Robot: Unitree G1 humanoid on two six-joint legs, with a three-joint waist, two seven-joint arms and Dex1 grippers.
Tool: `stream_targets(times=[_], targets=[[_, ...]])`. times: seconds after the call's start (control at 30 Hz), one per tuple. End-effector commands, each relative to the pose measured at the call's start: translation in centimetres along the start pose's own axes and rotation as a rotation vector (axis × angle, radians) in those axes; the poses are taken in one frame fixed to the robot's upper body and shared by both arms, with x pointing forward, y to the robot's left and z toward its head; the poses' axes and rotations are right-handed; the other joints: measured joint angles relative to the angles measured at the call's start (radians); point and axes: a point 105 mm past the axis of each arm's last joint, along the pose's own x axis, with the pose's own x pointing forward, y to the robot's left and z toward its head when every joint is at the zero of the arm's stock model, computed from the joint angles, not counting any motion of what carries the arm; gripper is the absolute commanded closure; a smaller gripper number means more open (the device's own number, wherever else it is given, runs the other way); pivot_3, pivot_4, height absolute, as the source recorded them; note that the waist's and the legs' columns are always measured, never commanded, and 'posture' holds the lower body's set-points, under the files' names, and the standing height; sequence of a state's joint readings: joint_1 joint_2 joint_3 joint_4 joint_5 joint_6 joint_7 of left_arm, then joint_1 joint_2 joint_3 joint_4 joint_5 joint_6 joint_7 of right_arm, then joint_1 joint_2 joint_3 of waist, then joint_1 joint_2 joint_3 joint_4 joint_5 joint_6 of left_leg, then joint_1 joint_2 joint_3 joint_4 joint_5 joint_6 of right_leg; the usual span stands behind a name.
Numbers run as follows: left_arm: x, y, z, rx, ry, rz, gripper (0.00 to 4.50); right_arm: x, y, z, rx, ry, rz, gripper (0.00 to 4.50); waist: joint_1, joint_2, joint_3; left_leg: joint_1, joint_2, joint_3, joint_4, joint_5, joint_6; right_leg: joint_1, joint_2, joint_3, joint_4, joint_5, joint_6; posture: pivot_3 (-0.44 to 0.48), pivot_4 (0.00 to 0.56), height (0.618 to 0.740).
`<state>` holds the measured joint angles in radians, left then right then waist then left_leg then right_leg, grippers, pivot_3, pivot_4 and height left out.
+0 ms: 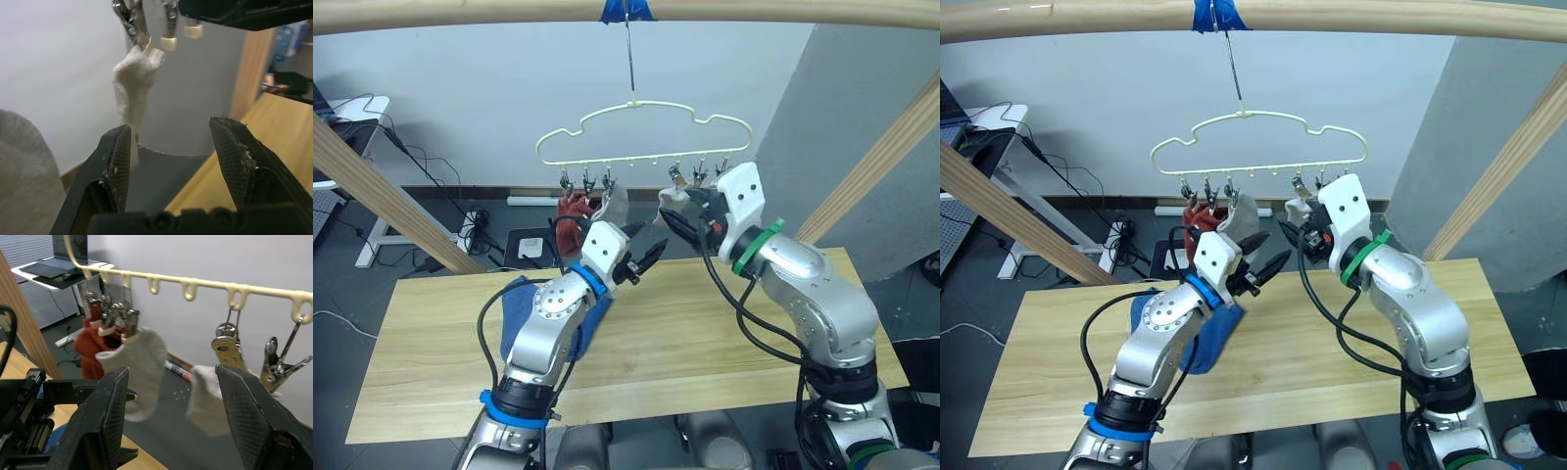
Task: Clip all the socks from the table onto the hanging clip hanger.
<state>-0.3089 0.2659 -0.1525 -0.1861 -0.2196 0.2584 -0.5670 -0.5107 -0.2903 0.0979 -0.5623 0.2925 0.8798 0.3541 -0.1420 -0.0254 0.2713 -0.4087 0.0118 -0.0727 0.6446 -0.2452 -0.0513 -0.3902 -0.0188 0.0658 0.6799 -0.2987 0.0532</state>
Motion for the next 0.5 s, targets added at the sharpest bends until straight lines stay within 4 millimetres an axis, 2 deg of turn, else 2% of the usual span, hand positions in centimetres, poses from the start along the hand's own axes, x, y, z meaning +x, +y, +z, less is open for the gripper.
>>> stream_targets(times=[0.03,0.3,0.33,0.37,0.5], targets=[[-1.6,-0.2,3.2,0.063,-0.069,-0.122,1.70,-1.6,-1.8,1.5,-0.058,-0.061,-0.117,1.56,0.001,0.000,0.000,0.000,0.000,0.000,0.000,0.000,0.000,0.000,0.000,0.000,0.000,0.000,0.000,-0.203,0.270,0.740],[-2.8,1.2,6.3,0.081,-0.052,-0.215,1.70,-1.2,-3.9,0.7,-0.036,-0.042,-0.226,1.56,0.002,0.000,0.001,0.000,0.000,0.000,0.000,0.000,0.000,0.000,0.000,0.000,0.000,0.000,0.000,-0.185,0.267,0.740],[-2.8,1.2,6.7,0.085,-0.053,-0.221,1.67,-1.1,-4.1,0.6,-0.031,-0.038,-0.235,1.95,0.002,0.000,0.001,0.000,0.000,0.000,0.000,0.000,0.000,0.000,0.000,0.000,0.000,0.000,0.000,-0.185,0.267,0.740],[-2.8,1.2,7.0,0.089,-0.055,-0.226,1.67,-0.9,-4.4,0.4,-0.024,-0.031,-0.244,2.13,0.002,0.000,0.001,0.000,0.000,0.000,0.000,0.000,0.000,0.000,0.000,0.000,0.000,0.000,0.000,-0.177,0.266,0.740],[-2.6,1.3,7.6,0.110,-0.058,-0.229,1.67,-0.3,-5.0,-0.1,-0.007,-0.009,-0.266,2.13,0.003,0.000,0.001,0.000,0.000,0.000,-0.001,0.000,0.000,0.000,0.000,0.000,-0.001,0.000,0.000,-0.170,0.262,0.740]])
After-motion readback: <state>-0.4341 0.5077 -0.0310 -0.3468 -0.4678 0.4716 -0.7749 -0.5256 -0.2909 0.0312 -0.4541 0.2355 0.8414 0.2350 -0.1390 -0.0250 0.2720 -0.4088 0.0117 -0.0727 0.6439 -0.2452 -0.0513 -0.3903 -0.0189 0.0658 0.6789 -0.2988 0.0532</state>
